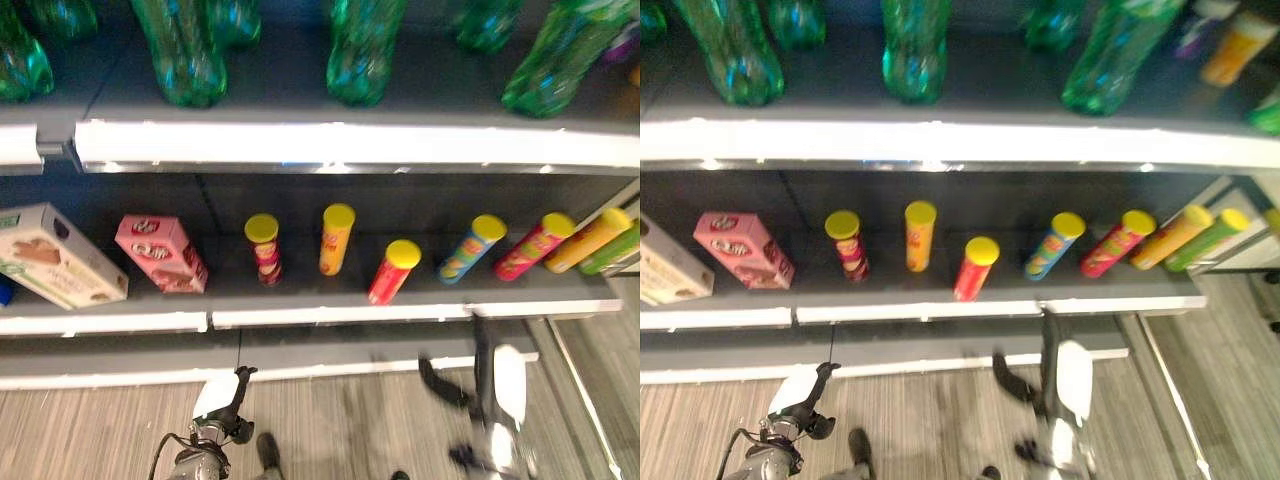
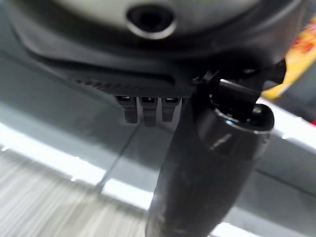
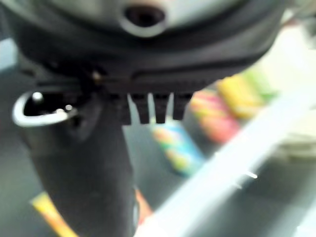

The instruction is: Put the goods on the table back onto the shelves and tidy them up.

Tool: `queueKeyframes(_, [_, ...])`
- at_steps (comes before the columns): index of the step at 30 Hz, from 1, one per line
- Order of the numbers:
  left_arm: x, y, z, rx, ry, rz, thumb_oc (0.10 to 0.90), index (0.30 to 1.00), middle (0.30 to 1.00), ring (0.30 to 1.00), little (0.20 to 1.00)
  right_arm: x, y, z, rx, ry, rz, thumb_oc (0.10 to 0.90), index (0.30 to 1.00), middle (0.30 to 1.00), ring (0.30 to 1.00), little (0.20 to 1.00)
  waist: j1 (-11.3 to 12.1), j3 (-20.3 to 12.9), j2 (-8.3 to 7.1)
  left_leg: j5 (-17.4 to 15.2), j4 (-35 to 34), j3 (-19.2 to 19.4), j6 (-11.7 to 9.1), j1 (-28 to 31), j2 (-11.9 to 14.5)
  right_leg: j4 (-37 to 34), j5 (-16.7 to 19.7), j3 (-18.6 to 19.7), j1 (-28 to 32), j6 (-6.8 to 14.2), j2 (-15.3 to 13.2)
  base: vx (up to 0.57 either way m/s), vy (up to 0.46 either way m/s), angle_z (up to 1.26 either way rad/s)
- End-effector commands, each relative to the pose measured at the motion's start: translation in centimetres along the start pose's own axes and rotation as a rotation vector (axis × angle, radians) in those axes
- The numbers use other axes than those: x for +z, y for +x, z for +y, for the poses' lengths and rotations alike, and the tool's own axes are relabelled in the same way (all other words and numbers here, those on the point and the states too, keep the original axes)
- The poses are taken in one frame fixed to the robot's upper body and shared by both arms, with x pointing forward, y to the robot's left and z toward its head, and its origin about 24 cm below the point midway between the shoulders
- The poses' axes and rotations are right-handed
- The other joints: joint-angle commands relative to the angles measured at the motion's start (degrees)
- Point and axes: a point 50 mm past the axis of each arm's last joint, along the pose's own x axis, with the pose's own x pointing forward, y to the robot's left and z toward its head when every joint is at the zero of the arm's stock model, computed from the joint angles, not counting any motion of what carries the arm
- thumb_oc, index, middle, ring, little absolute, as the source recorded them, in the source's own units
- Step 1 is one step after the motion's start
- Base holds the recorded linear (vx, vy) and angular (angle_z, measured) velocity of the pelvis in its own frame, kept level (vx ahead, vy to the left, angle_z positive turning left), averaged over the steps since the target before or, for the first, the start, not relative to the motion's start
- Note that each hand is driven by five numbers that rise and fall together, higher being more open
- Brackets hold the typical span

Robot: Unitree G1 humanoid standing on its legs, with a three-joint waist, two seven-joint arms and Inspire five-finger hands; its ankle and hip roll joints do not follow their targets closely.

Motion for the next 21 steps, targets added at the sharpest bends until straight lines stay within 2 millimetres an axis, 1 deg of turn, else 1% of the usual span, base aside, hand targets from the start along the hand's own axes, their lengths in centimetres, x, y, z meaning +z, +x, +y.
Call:
queueKeyframes(1, [1.1, 1.1, 0.7, -0.007, -0.054, -0.043, 0.8, 0.9, 0.9, 0.9, 0.9, -0.1, 2.0, -1.6, -0.056, 0.088, 0.025, 0.8, 0.9, 0.9, 0.9, 0.9, -1.6, -2.3, 0.79, -10.5, 4.4, 0.3, -4.8, 8.1, 1.3, -4.1, 8.2, 4.1, -2.1, -0.7, 4.3, 0.02, -0.109, -0.4])
queueKeyframes(2, [0.9, 0.9, 0.3, -0.042, -0.061, -0.036, 0.8, 0.9, 0.9, 0.9, 0.9, -1.7, 1.0, -1.0, 0.023, 0.072, 0.111, 0.8, 0.9, 0.9, 0.9, 0.9, -2.4, -2.9, 0.31, -10.1, 3.8, 0.8, -5.2, 9.0, 1.9, -3.9, 7.6, 4.7, -1.6, -0.8, 4.8, 0.02, -0.121, -0.37])
queueKeyframes(3, [0.8, 0.8, 0.0, -0.072, -0.064, -0.032, 0.8, 0.9, 0.9, 0.9, 0.9, -2.8, 0.2, -1.0, 0.08, 0.055, 0.16, 0.8, 0.9, 0.9, 0.9, 0.9, -3.0, -3.4, -0.02, -9.9, 3.6, 1.1, -5.5, 9.7, 2.3, -3.8, 7.0, 5.1, -1.2, -1.0, 5.1, 0.03, -0.184, -0.58])
queueKeyframes(4, [0.7, 0.5, -0.4, -0.132, -0.089, -0.031, 0.8, 0.9, 0.9, 0.9, 0.9, -5.2, -1.6, -0.9, 0.187, 0.022, 0.272, 0.8, 0.9, 0.9, 0.9, 0.9, -3.7, -4.1, -0.6, -9.4, 3.0, 1.5, -6.1, 11.1, 3.1, -3.5, 5.9, 5.5, -0.3, -1.2, 5.9, 0.02, -0.128, -0.61])
queueKeyframes(5, [0.7, 0.5, -0.4, -0.132, -0.089, -0.031, 0.8, 0.9, 0.9, 0.9, 0.9, -5.2, -1.6, -0.9, 0.187, 0.022, 0.272, 0.8, 0.9, 0.9, 0.9, 0.9, -3.7, -4.1, -0.6, -9.4, 3.0, 1.5, -6.1, 11.1, 3.1, -3.5, 5.9, 5.5, -0.3, -1.2, 5.9, 0.01, -0.222, -0.54])
queueKeyframes(6, [1.1, 0.4, -0.7, -0.198, -0.134, -0.046, 0.8, 0.9, 0.9, 0.9, 0.9, -8.4, -4.7, 0.3, 0.308, 0.116, 0.529, 0.8, 0.9, 0.9, 0.9, 0.9, -4.7, -4.8, -1.03, -8.5, 2.6, 1.6, -6.8, 12.3, 4.4, -3.1, 3.7, 6.3, 0.8, -1.7, 7.2, 0.0, -0.129, -0.2])
queueKeyframes(7, [1.1, 0.4, -0.7, -0.198, -0.134, -0.046, 0.8, 0.9, 0.9, 0.9, 0.9, -8.4, -4.7, 0.3, 0.308, 0.116, 0.529, 0.8, 0.9, 0.9, 0.9, 0.9, -4.7, -4.8, -1.03, -8.5, 2.6, 1.6, -6.8, 12.3, 4.4, -3.1, 3.7, 6.3, 0.8, -1.7, 7.3, -0.01, -0.181, -0.02])
queueKeyframes(8, [1.3, 0.6, -0.7, -0.219, -0.15, -0.049, 0.8, 0.9, 0.9, 0.9, 0.9, -9.4, -5.8, 0.9, 0.367, 0.123, 0.616, 0.8, 0.9, 0.9, 0.9, 0.9, -4.6, -5.1, -1.15, -8.3, 2.7, 1.5, -6.9, 12.5, 4.9, -2.9, 2.9, 6.4, 1.2, -2.0, 7.6, -0.03, -0.139, -0.03])
queueKeyframes(9, [2.1, 1.0, -0.3, -0.247, -0.179, -0.081, 0.8, 0.9, 0.9, 0.9, 0.9, -10.9, -8.4, 2.2, 0.493, 0.161, 0.782, 0.8, 0.9, 0.9, 0.9, 0.9, -4.4, -5.3, -1.31, -7.7, 2.6, 1.0, -7.4, 12.7, 5.9, -2.7, 1.0, 6.3, 1.9, -2.6, 8.4, -0.05, -0.198, -0.01])
queueKeyframes(10, [2.6, 1.2, 0.1, -0.258, -0.187, -0.101, 0.8, 0.9, 0.9, 0.9, 0.9, -11.5, -10.0, 3.0, 0.531, 0.197, 0.883, 0.8, 0.9, 0.9, 0.9, 0.9, -4.3, -5.4, -1.33, -7.4, 2.7, 0.6, -7.6, 12.7, 6.4, -2.6, 0.0, 6.2, 2.4, -2.9, 8.8, -0.04, -0.181, 0.0])
queueKeyframes(12, [3.3, 1.7, 0.7, -0.257, -0.191, -0.133, 0.8, 0.9, 0.9, 0.9, 0.9, -12.1, -12.3, 4.0, 0.552, 0.295, 1.037, 0.8, 0.9, 0.9, 0.9, 0.9, -4.2, -5.5, -1.25, -6.9, 2.8, 0.3, -7.9, 13.0, 7.4, -2.3, -1.6, 6.2, 3.1, -3.4, 9.8, -0.02, -0.108, 0.1])
queueKeyframes(13, [3.3, 1.7, 0.7, -0.256, -0.19, -0.133, 0.8, 0.9, 0.9, 0.9, 0.9, -12.0, -12.2, 4.1, 0.552, 0.297, 1.035, 0.8, 0.9, 0.9, 0.9, 0.9, -4.2, -5.4, -1.26, -6.9, 2.8, 0.3, -7.9, 13.0, 7.5, -2.2, -1.6, 6.2, 3.2, -3.5, 9.8, -0.01, -0.101, 0.12])
queueKeyframes(14, [3.6, 1.9, 0.9, -0.26, -0.184, -0.148, 0.8, 0.9, 0.9, 0.9, 0.9, -12.1, -13.7, 4.7, 0.578, 0.311, 1.106, 0.8, 0.9, 0.9, 0.9, 0.9, -4.1, -5.6, -1.25, -6.8, 2.8, 0.1, -8.2, 13.1, 8.0, -2.1, -2.4, 6.2, 3.5, -3.7, 10.3, -0.02, -0.142, 0.14])
queueKeyframes(15, [4.0, 2.4, 1.3, -0.239, -0.177, -0.145, 0.8, 0.9, 0.9, 0.9, 0.9, -11.8, -15.5, 5.8, 0.626, 0.346, 1.195, 0.8, 0.9, 0.9, 0.9, 0.9, -4.1, -5.8, -1.19, -6.6, 3.3, -0.4, -8.4, 13.3, 9.1, -1.4, -3.9, 6.3, 4.0, -4.4, 11.4, -0.02, -0.142, 0.09])
queueKeyframes(16, [4.1, 2.4, 1.3, -0.238, -0.177, -0.146, 0.8, 0.9, 0.9, 0.9, 0.9, -11.8, -15.4, 5.9, 0.625, 0.347, 1.194, 0.8, 0.9, 0.9, 0.9, 0.9, -4.1, -5.7, -1.19, -6.6, 3.3, -0.5, -8.4, 13.3, 9.1, -1.3, -3.9, 6.3, 4.0, -4.4, 11.4, -0.04, -0.168, 0.1])
queueKeyframes(17, [4.7, 2.9, 1.6, -0.226, -0.182, -0.156, 0.8, 0.9, 0.9, 0.9, 0.9, -11.4, -16.6, 6.8, 0.688, 0.349, 1.246, 0.8, 0.9, 0.9, 0.9, 0.9, -4.1, -5.5, -1.05, -7.2, 5.3, -1.2, -8.2, 12.9, 10.0, -0.1, -5.6, 6.7, 4.3, -5.2, 12.4, -0.04, -0.122, 0.17])
queueKeyframes(18, [5.4, 3.3, 2.2, -0.212, -0.174, -0.188, 0.8, 0.9, 0.9, 0.9, 0.9, -11.4, -16.5, 7.0, 0.708, 0.358, 1.255, 0.8, 0.9, 0.9, 0.9, 0.9, -3.9, -4.9, -0.92, -7.7, 8.4, -2.1, -7.9, 11.9, 10.8, 0.7, -6.8, 7.1, 4.3, -6.1, 12.9, -0.08, -0.19, 0.3])
queueKeyframes(20, [6.7, 4.1, 3.6, -0.179, -0.152, -0.24, 0.8, 0.9, 0.9, 0.9, 0.9, -11.4, -16.1, 7.2, 0.751, 0.339, 1.246, 0.8, 0.9, 0.9, 0.9, 0.9, -3.5, -2.4, -0.99, -6.7, 19.2, -4.9, -7.2, 7.2, 13.5, 2.9, -8.5, 7.9, 4.4, -8.3, 14.4, -0.09, -0.137, 0.34])
queueKeyframes(21, [6.7, 4.1, 3.6, -0.179, -0.152, -0.24, 0.8, 0.9, 0.9, 0.9, 0.9, -11.4, -16.1, 7.2, 0.751, 0.339, 1.246, 0.8, 0.9, 0.9, 0.9, 0.9, -3.5, -2.4, -0.96, -6.8, 19.3, -4.9, -7.2, 7.1, 13.5, 3.0, -8.5, 7.9, 4.4, -8.3, 14.4, -0.04, -0.048, 0.23])
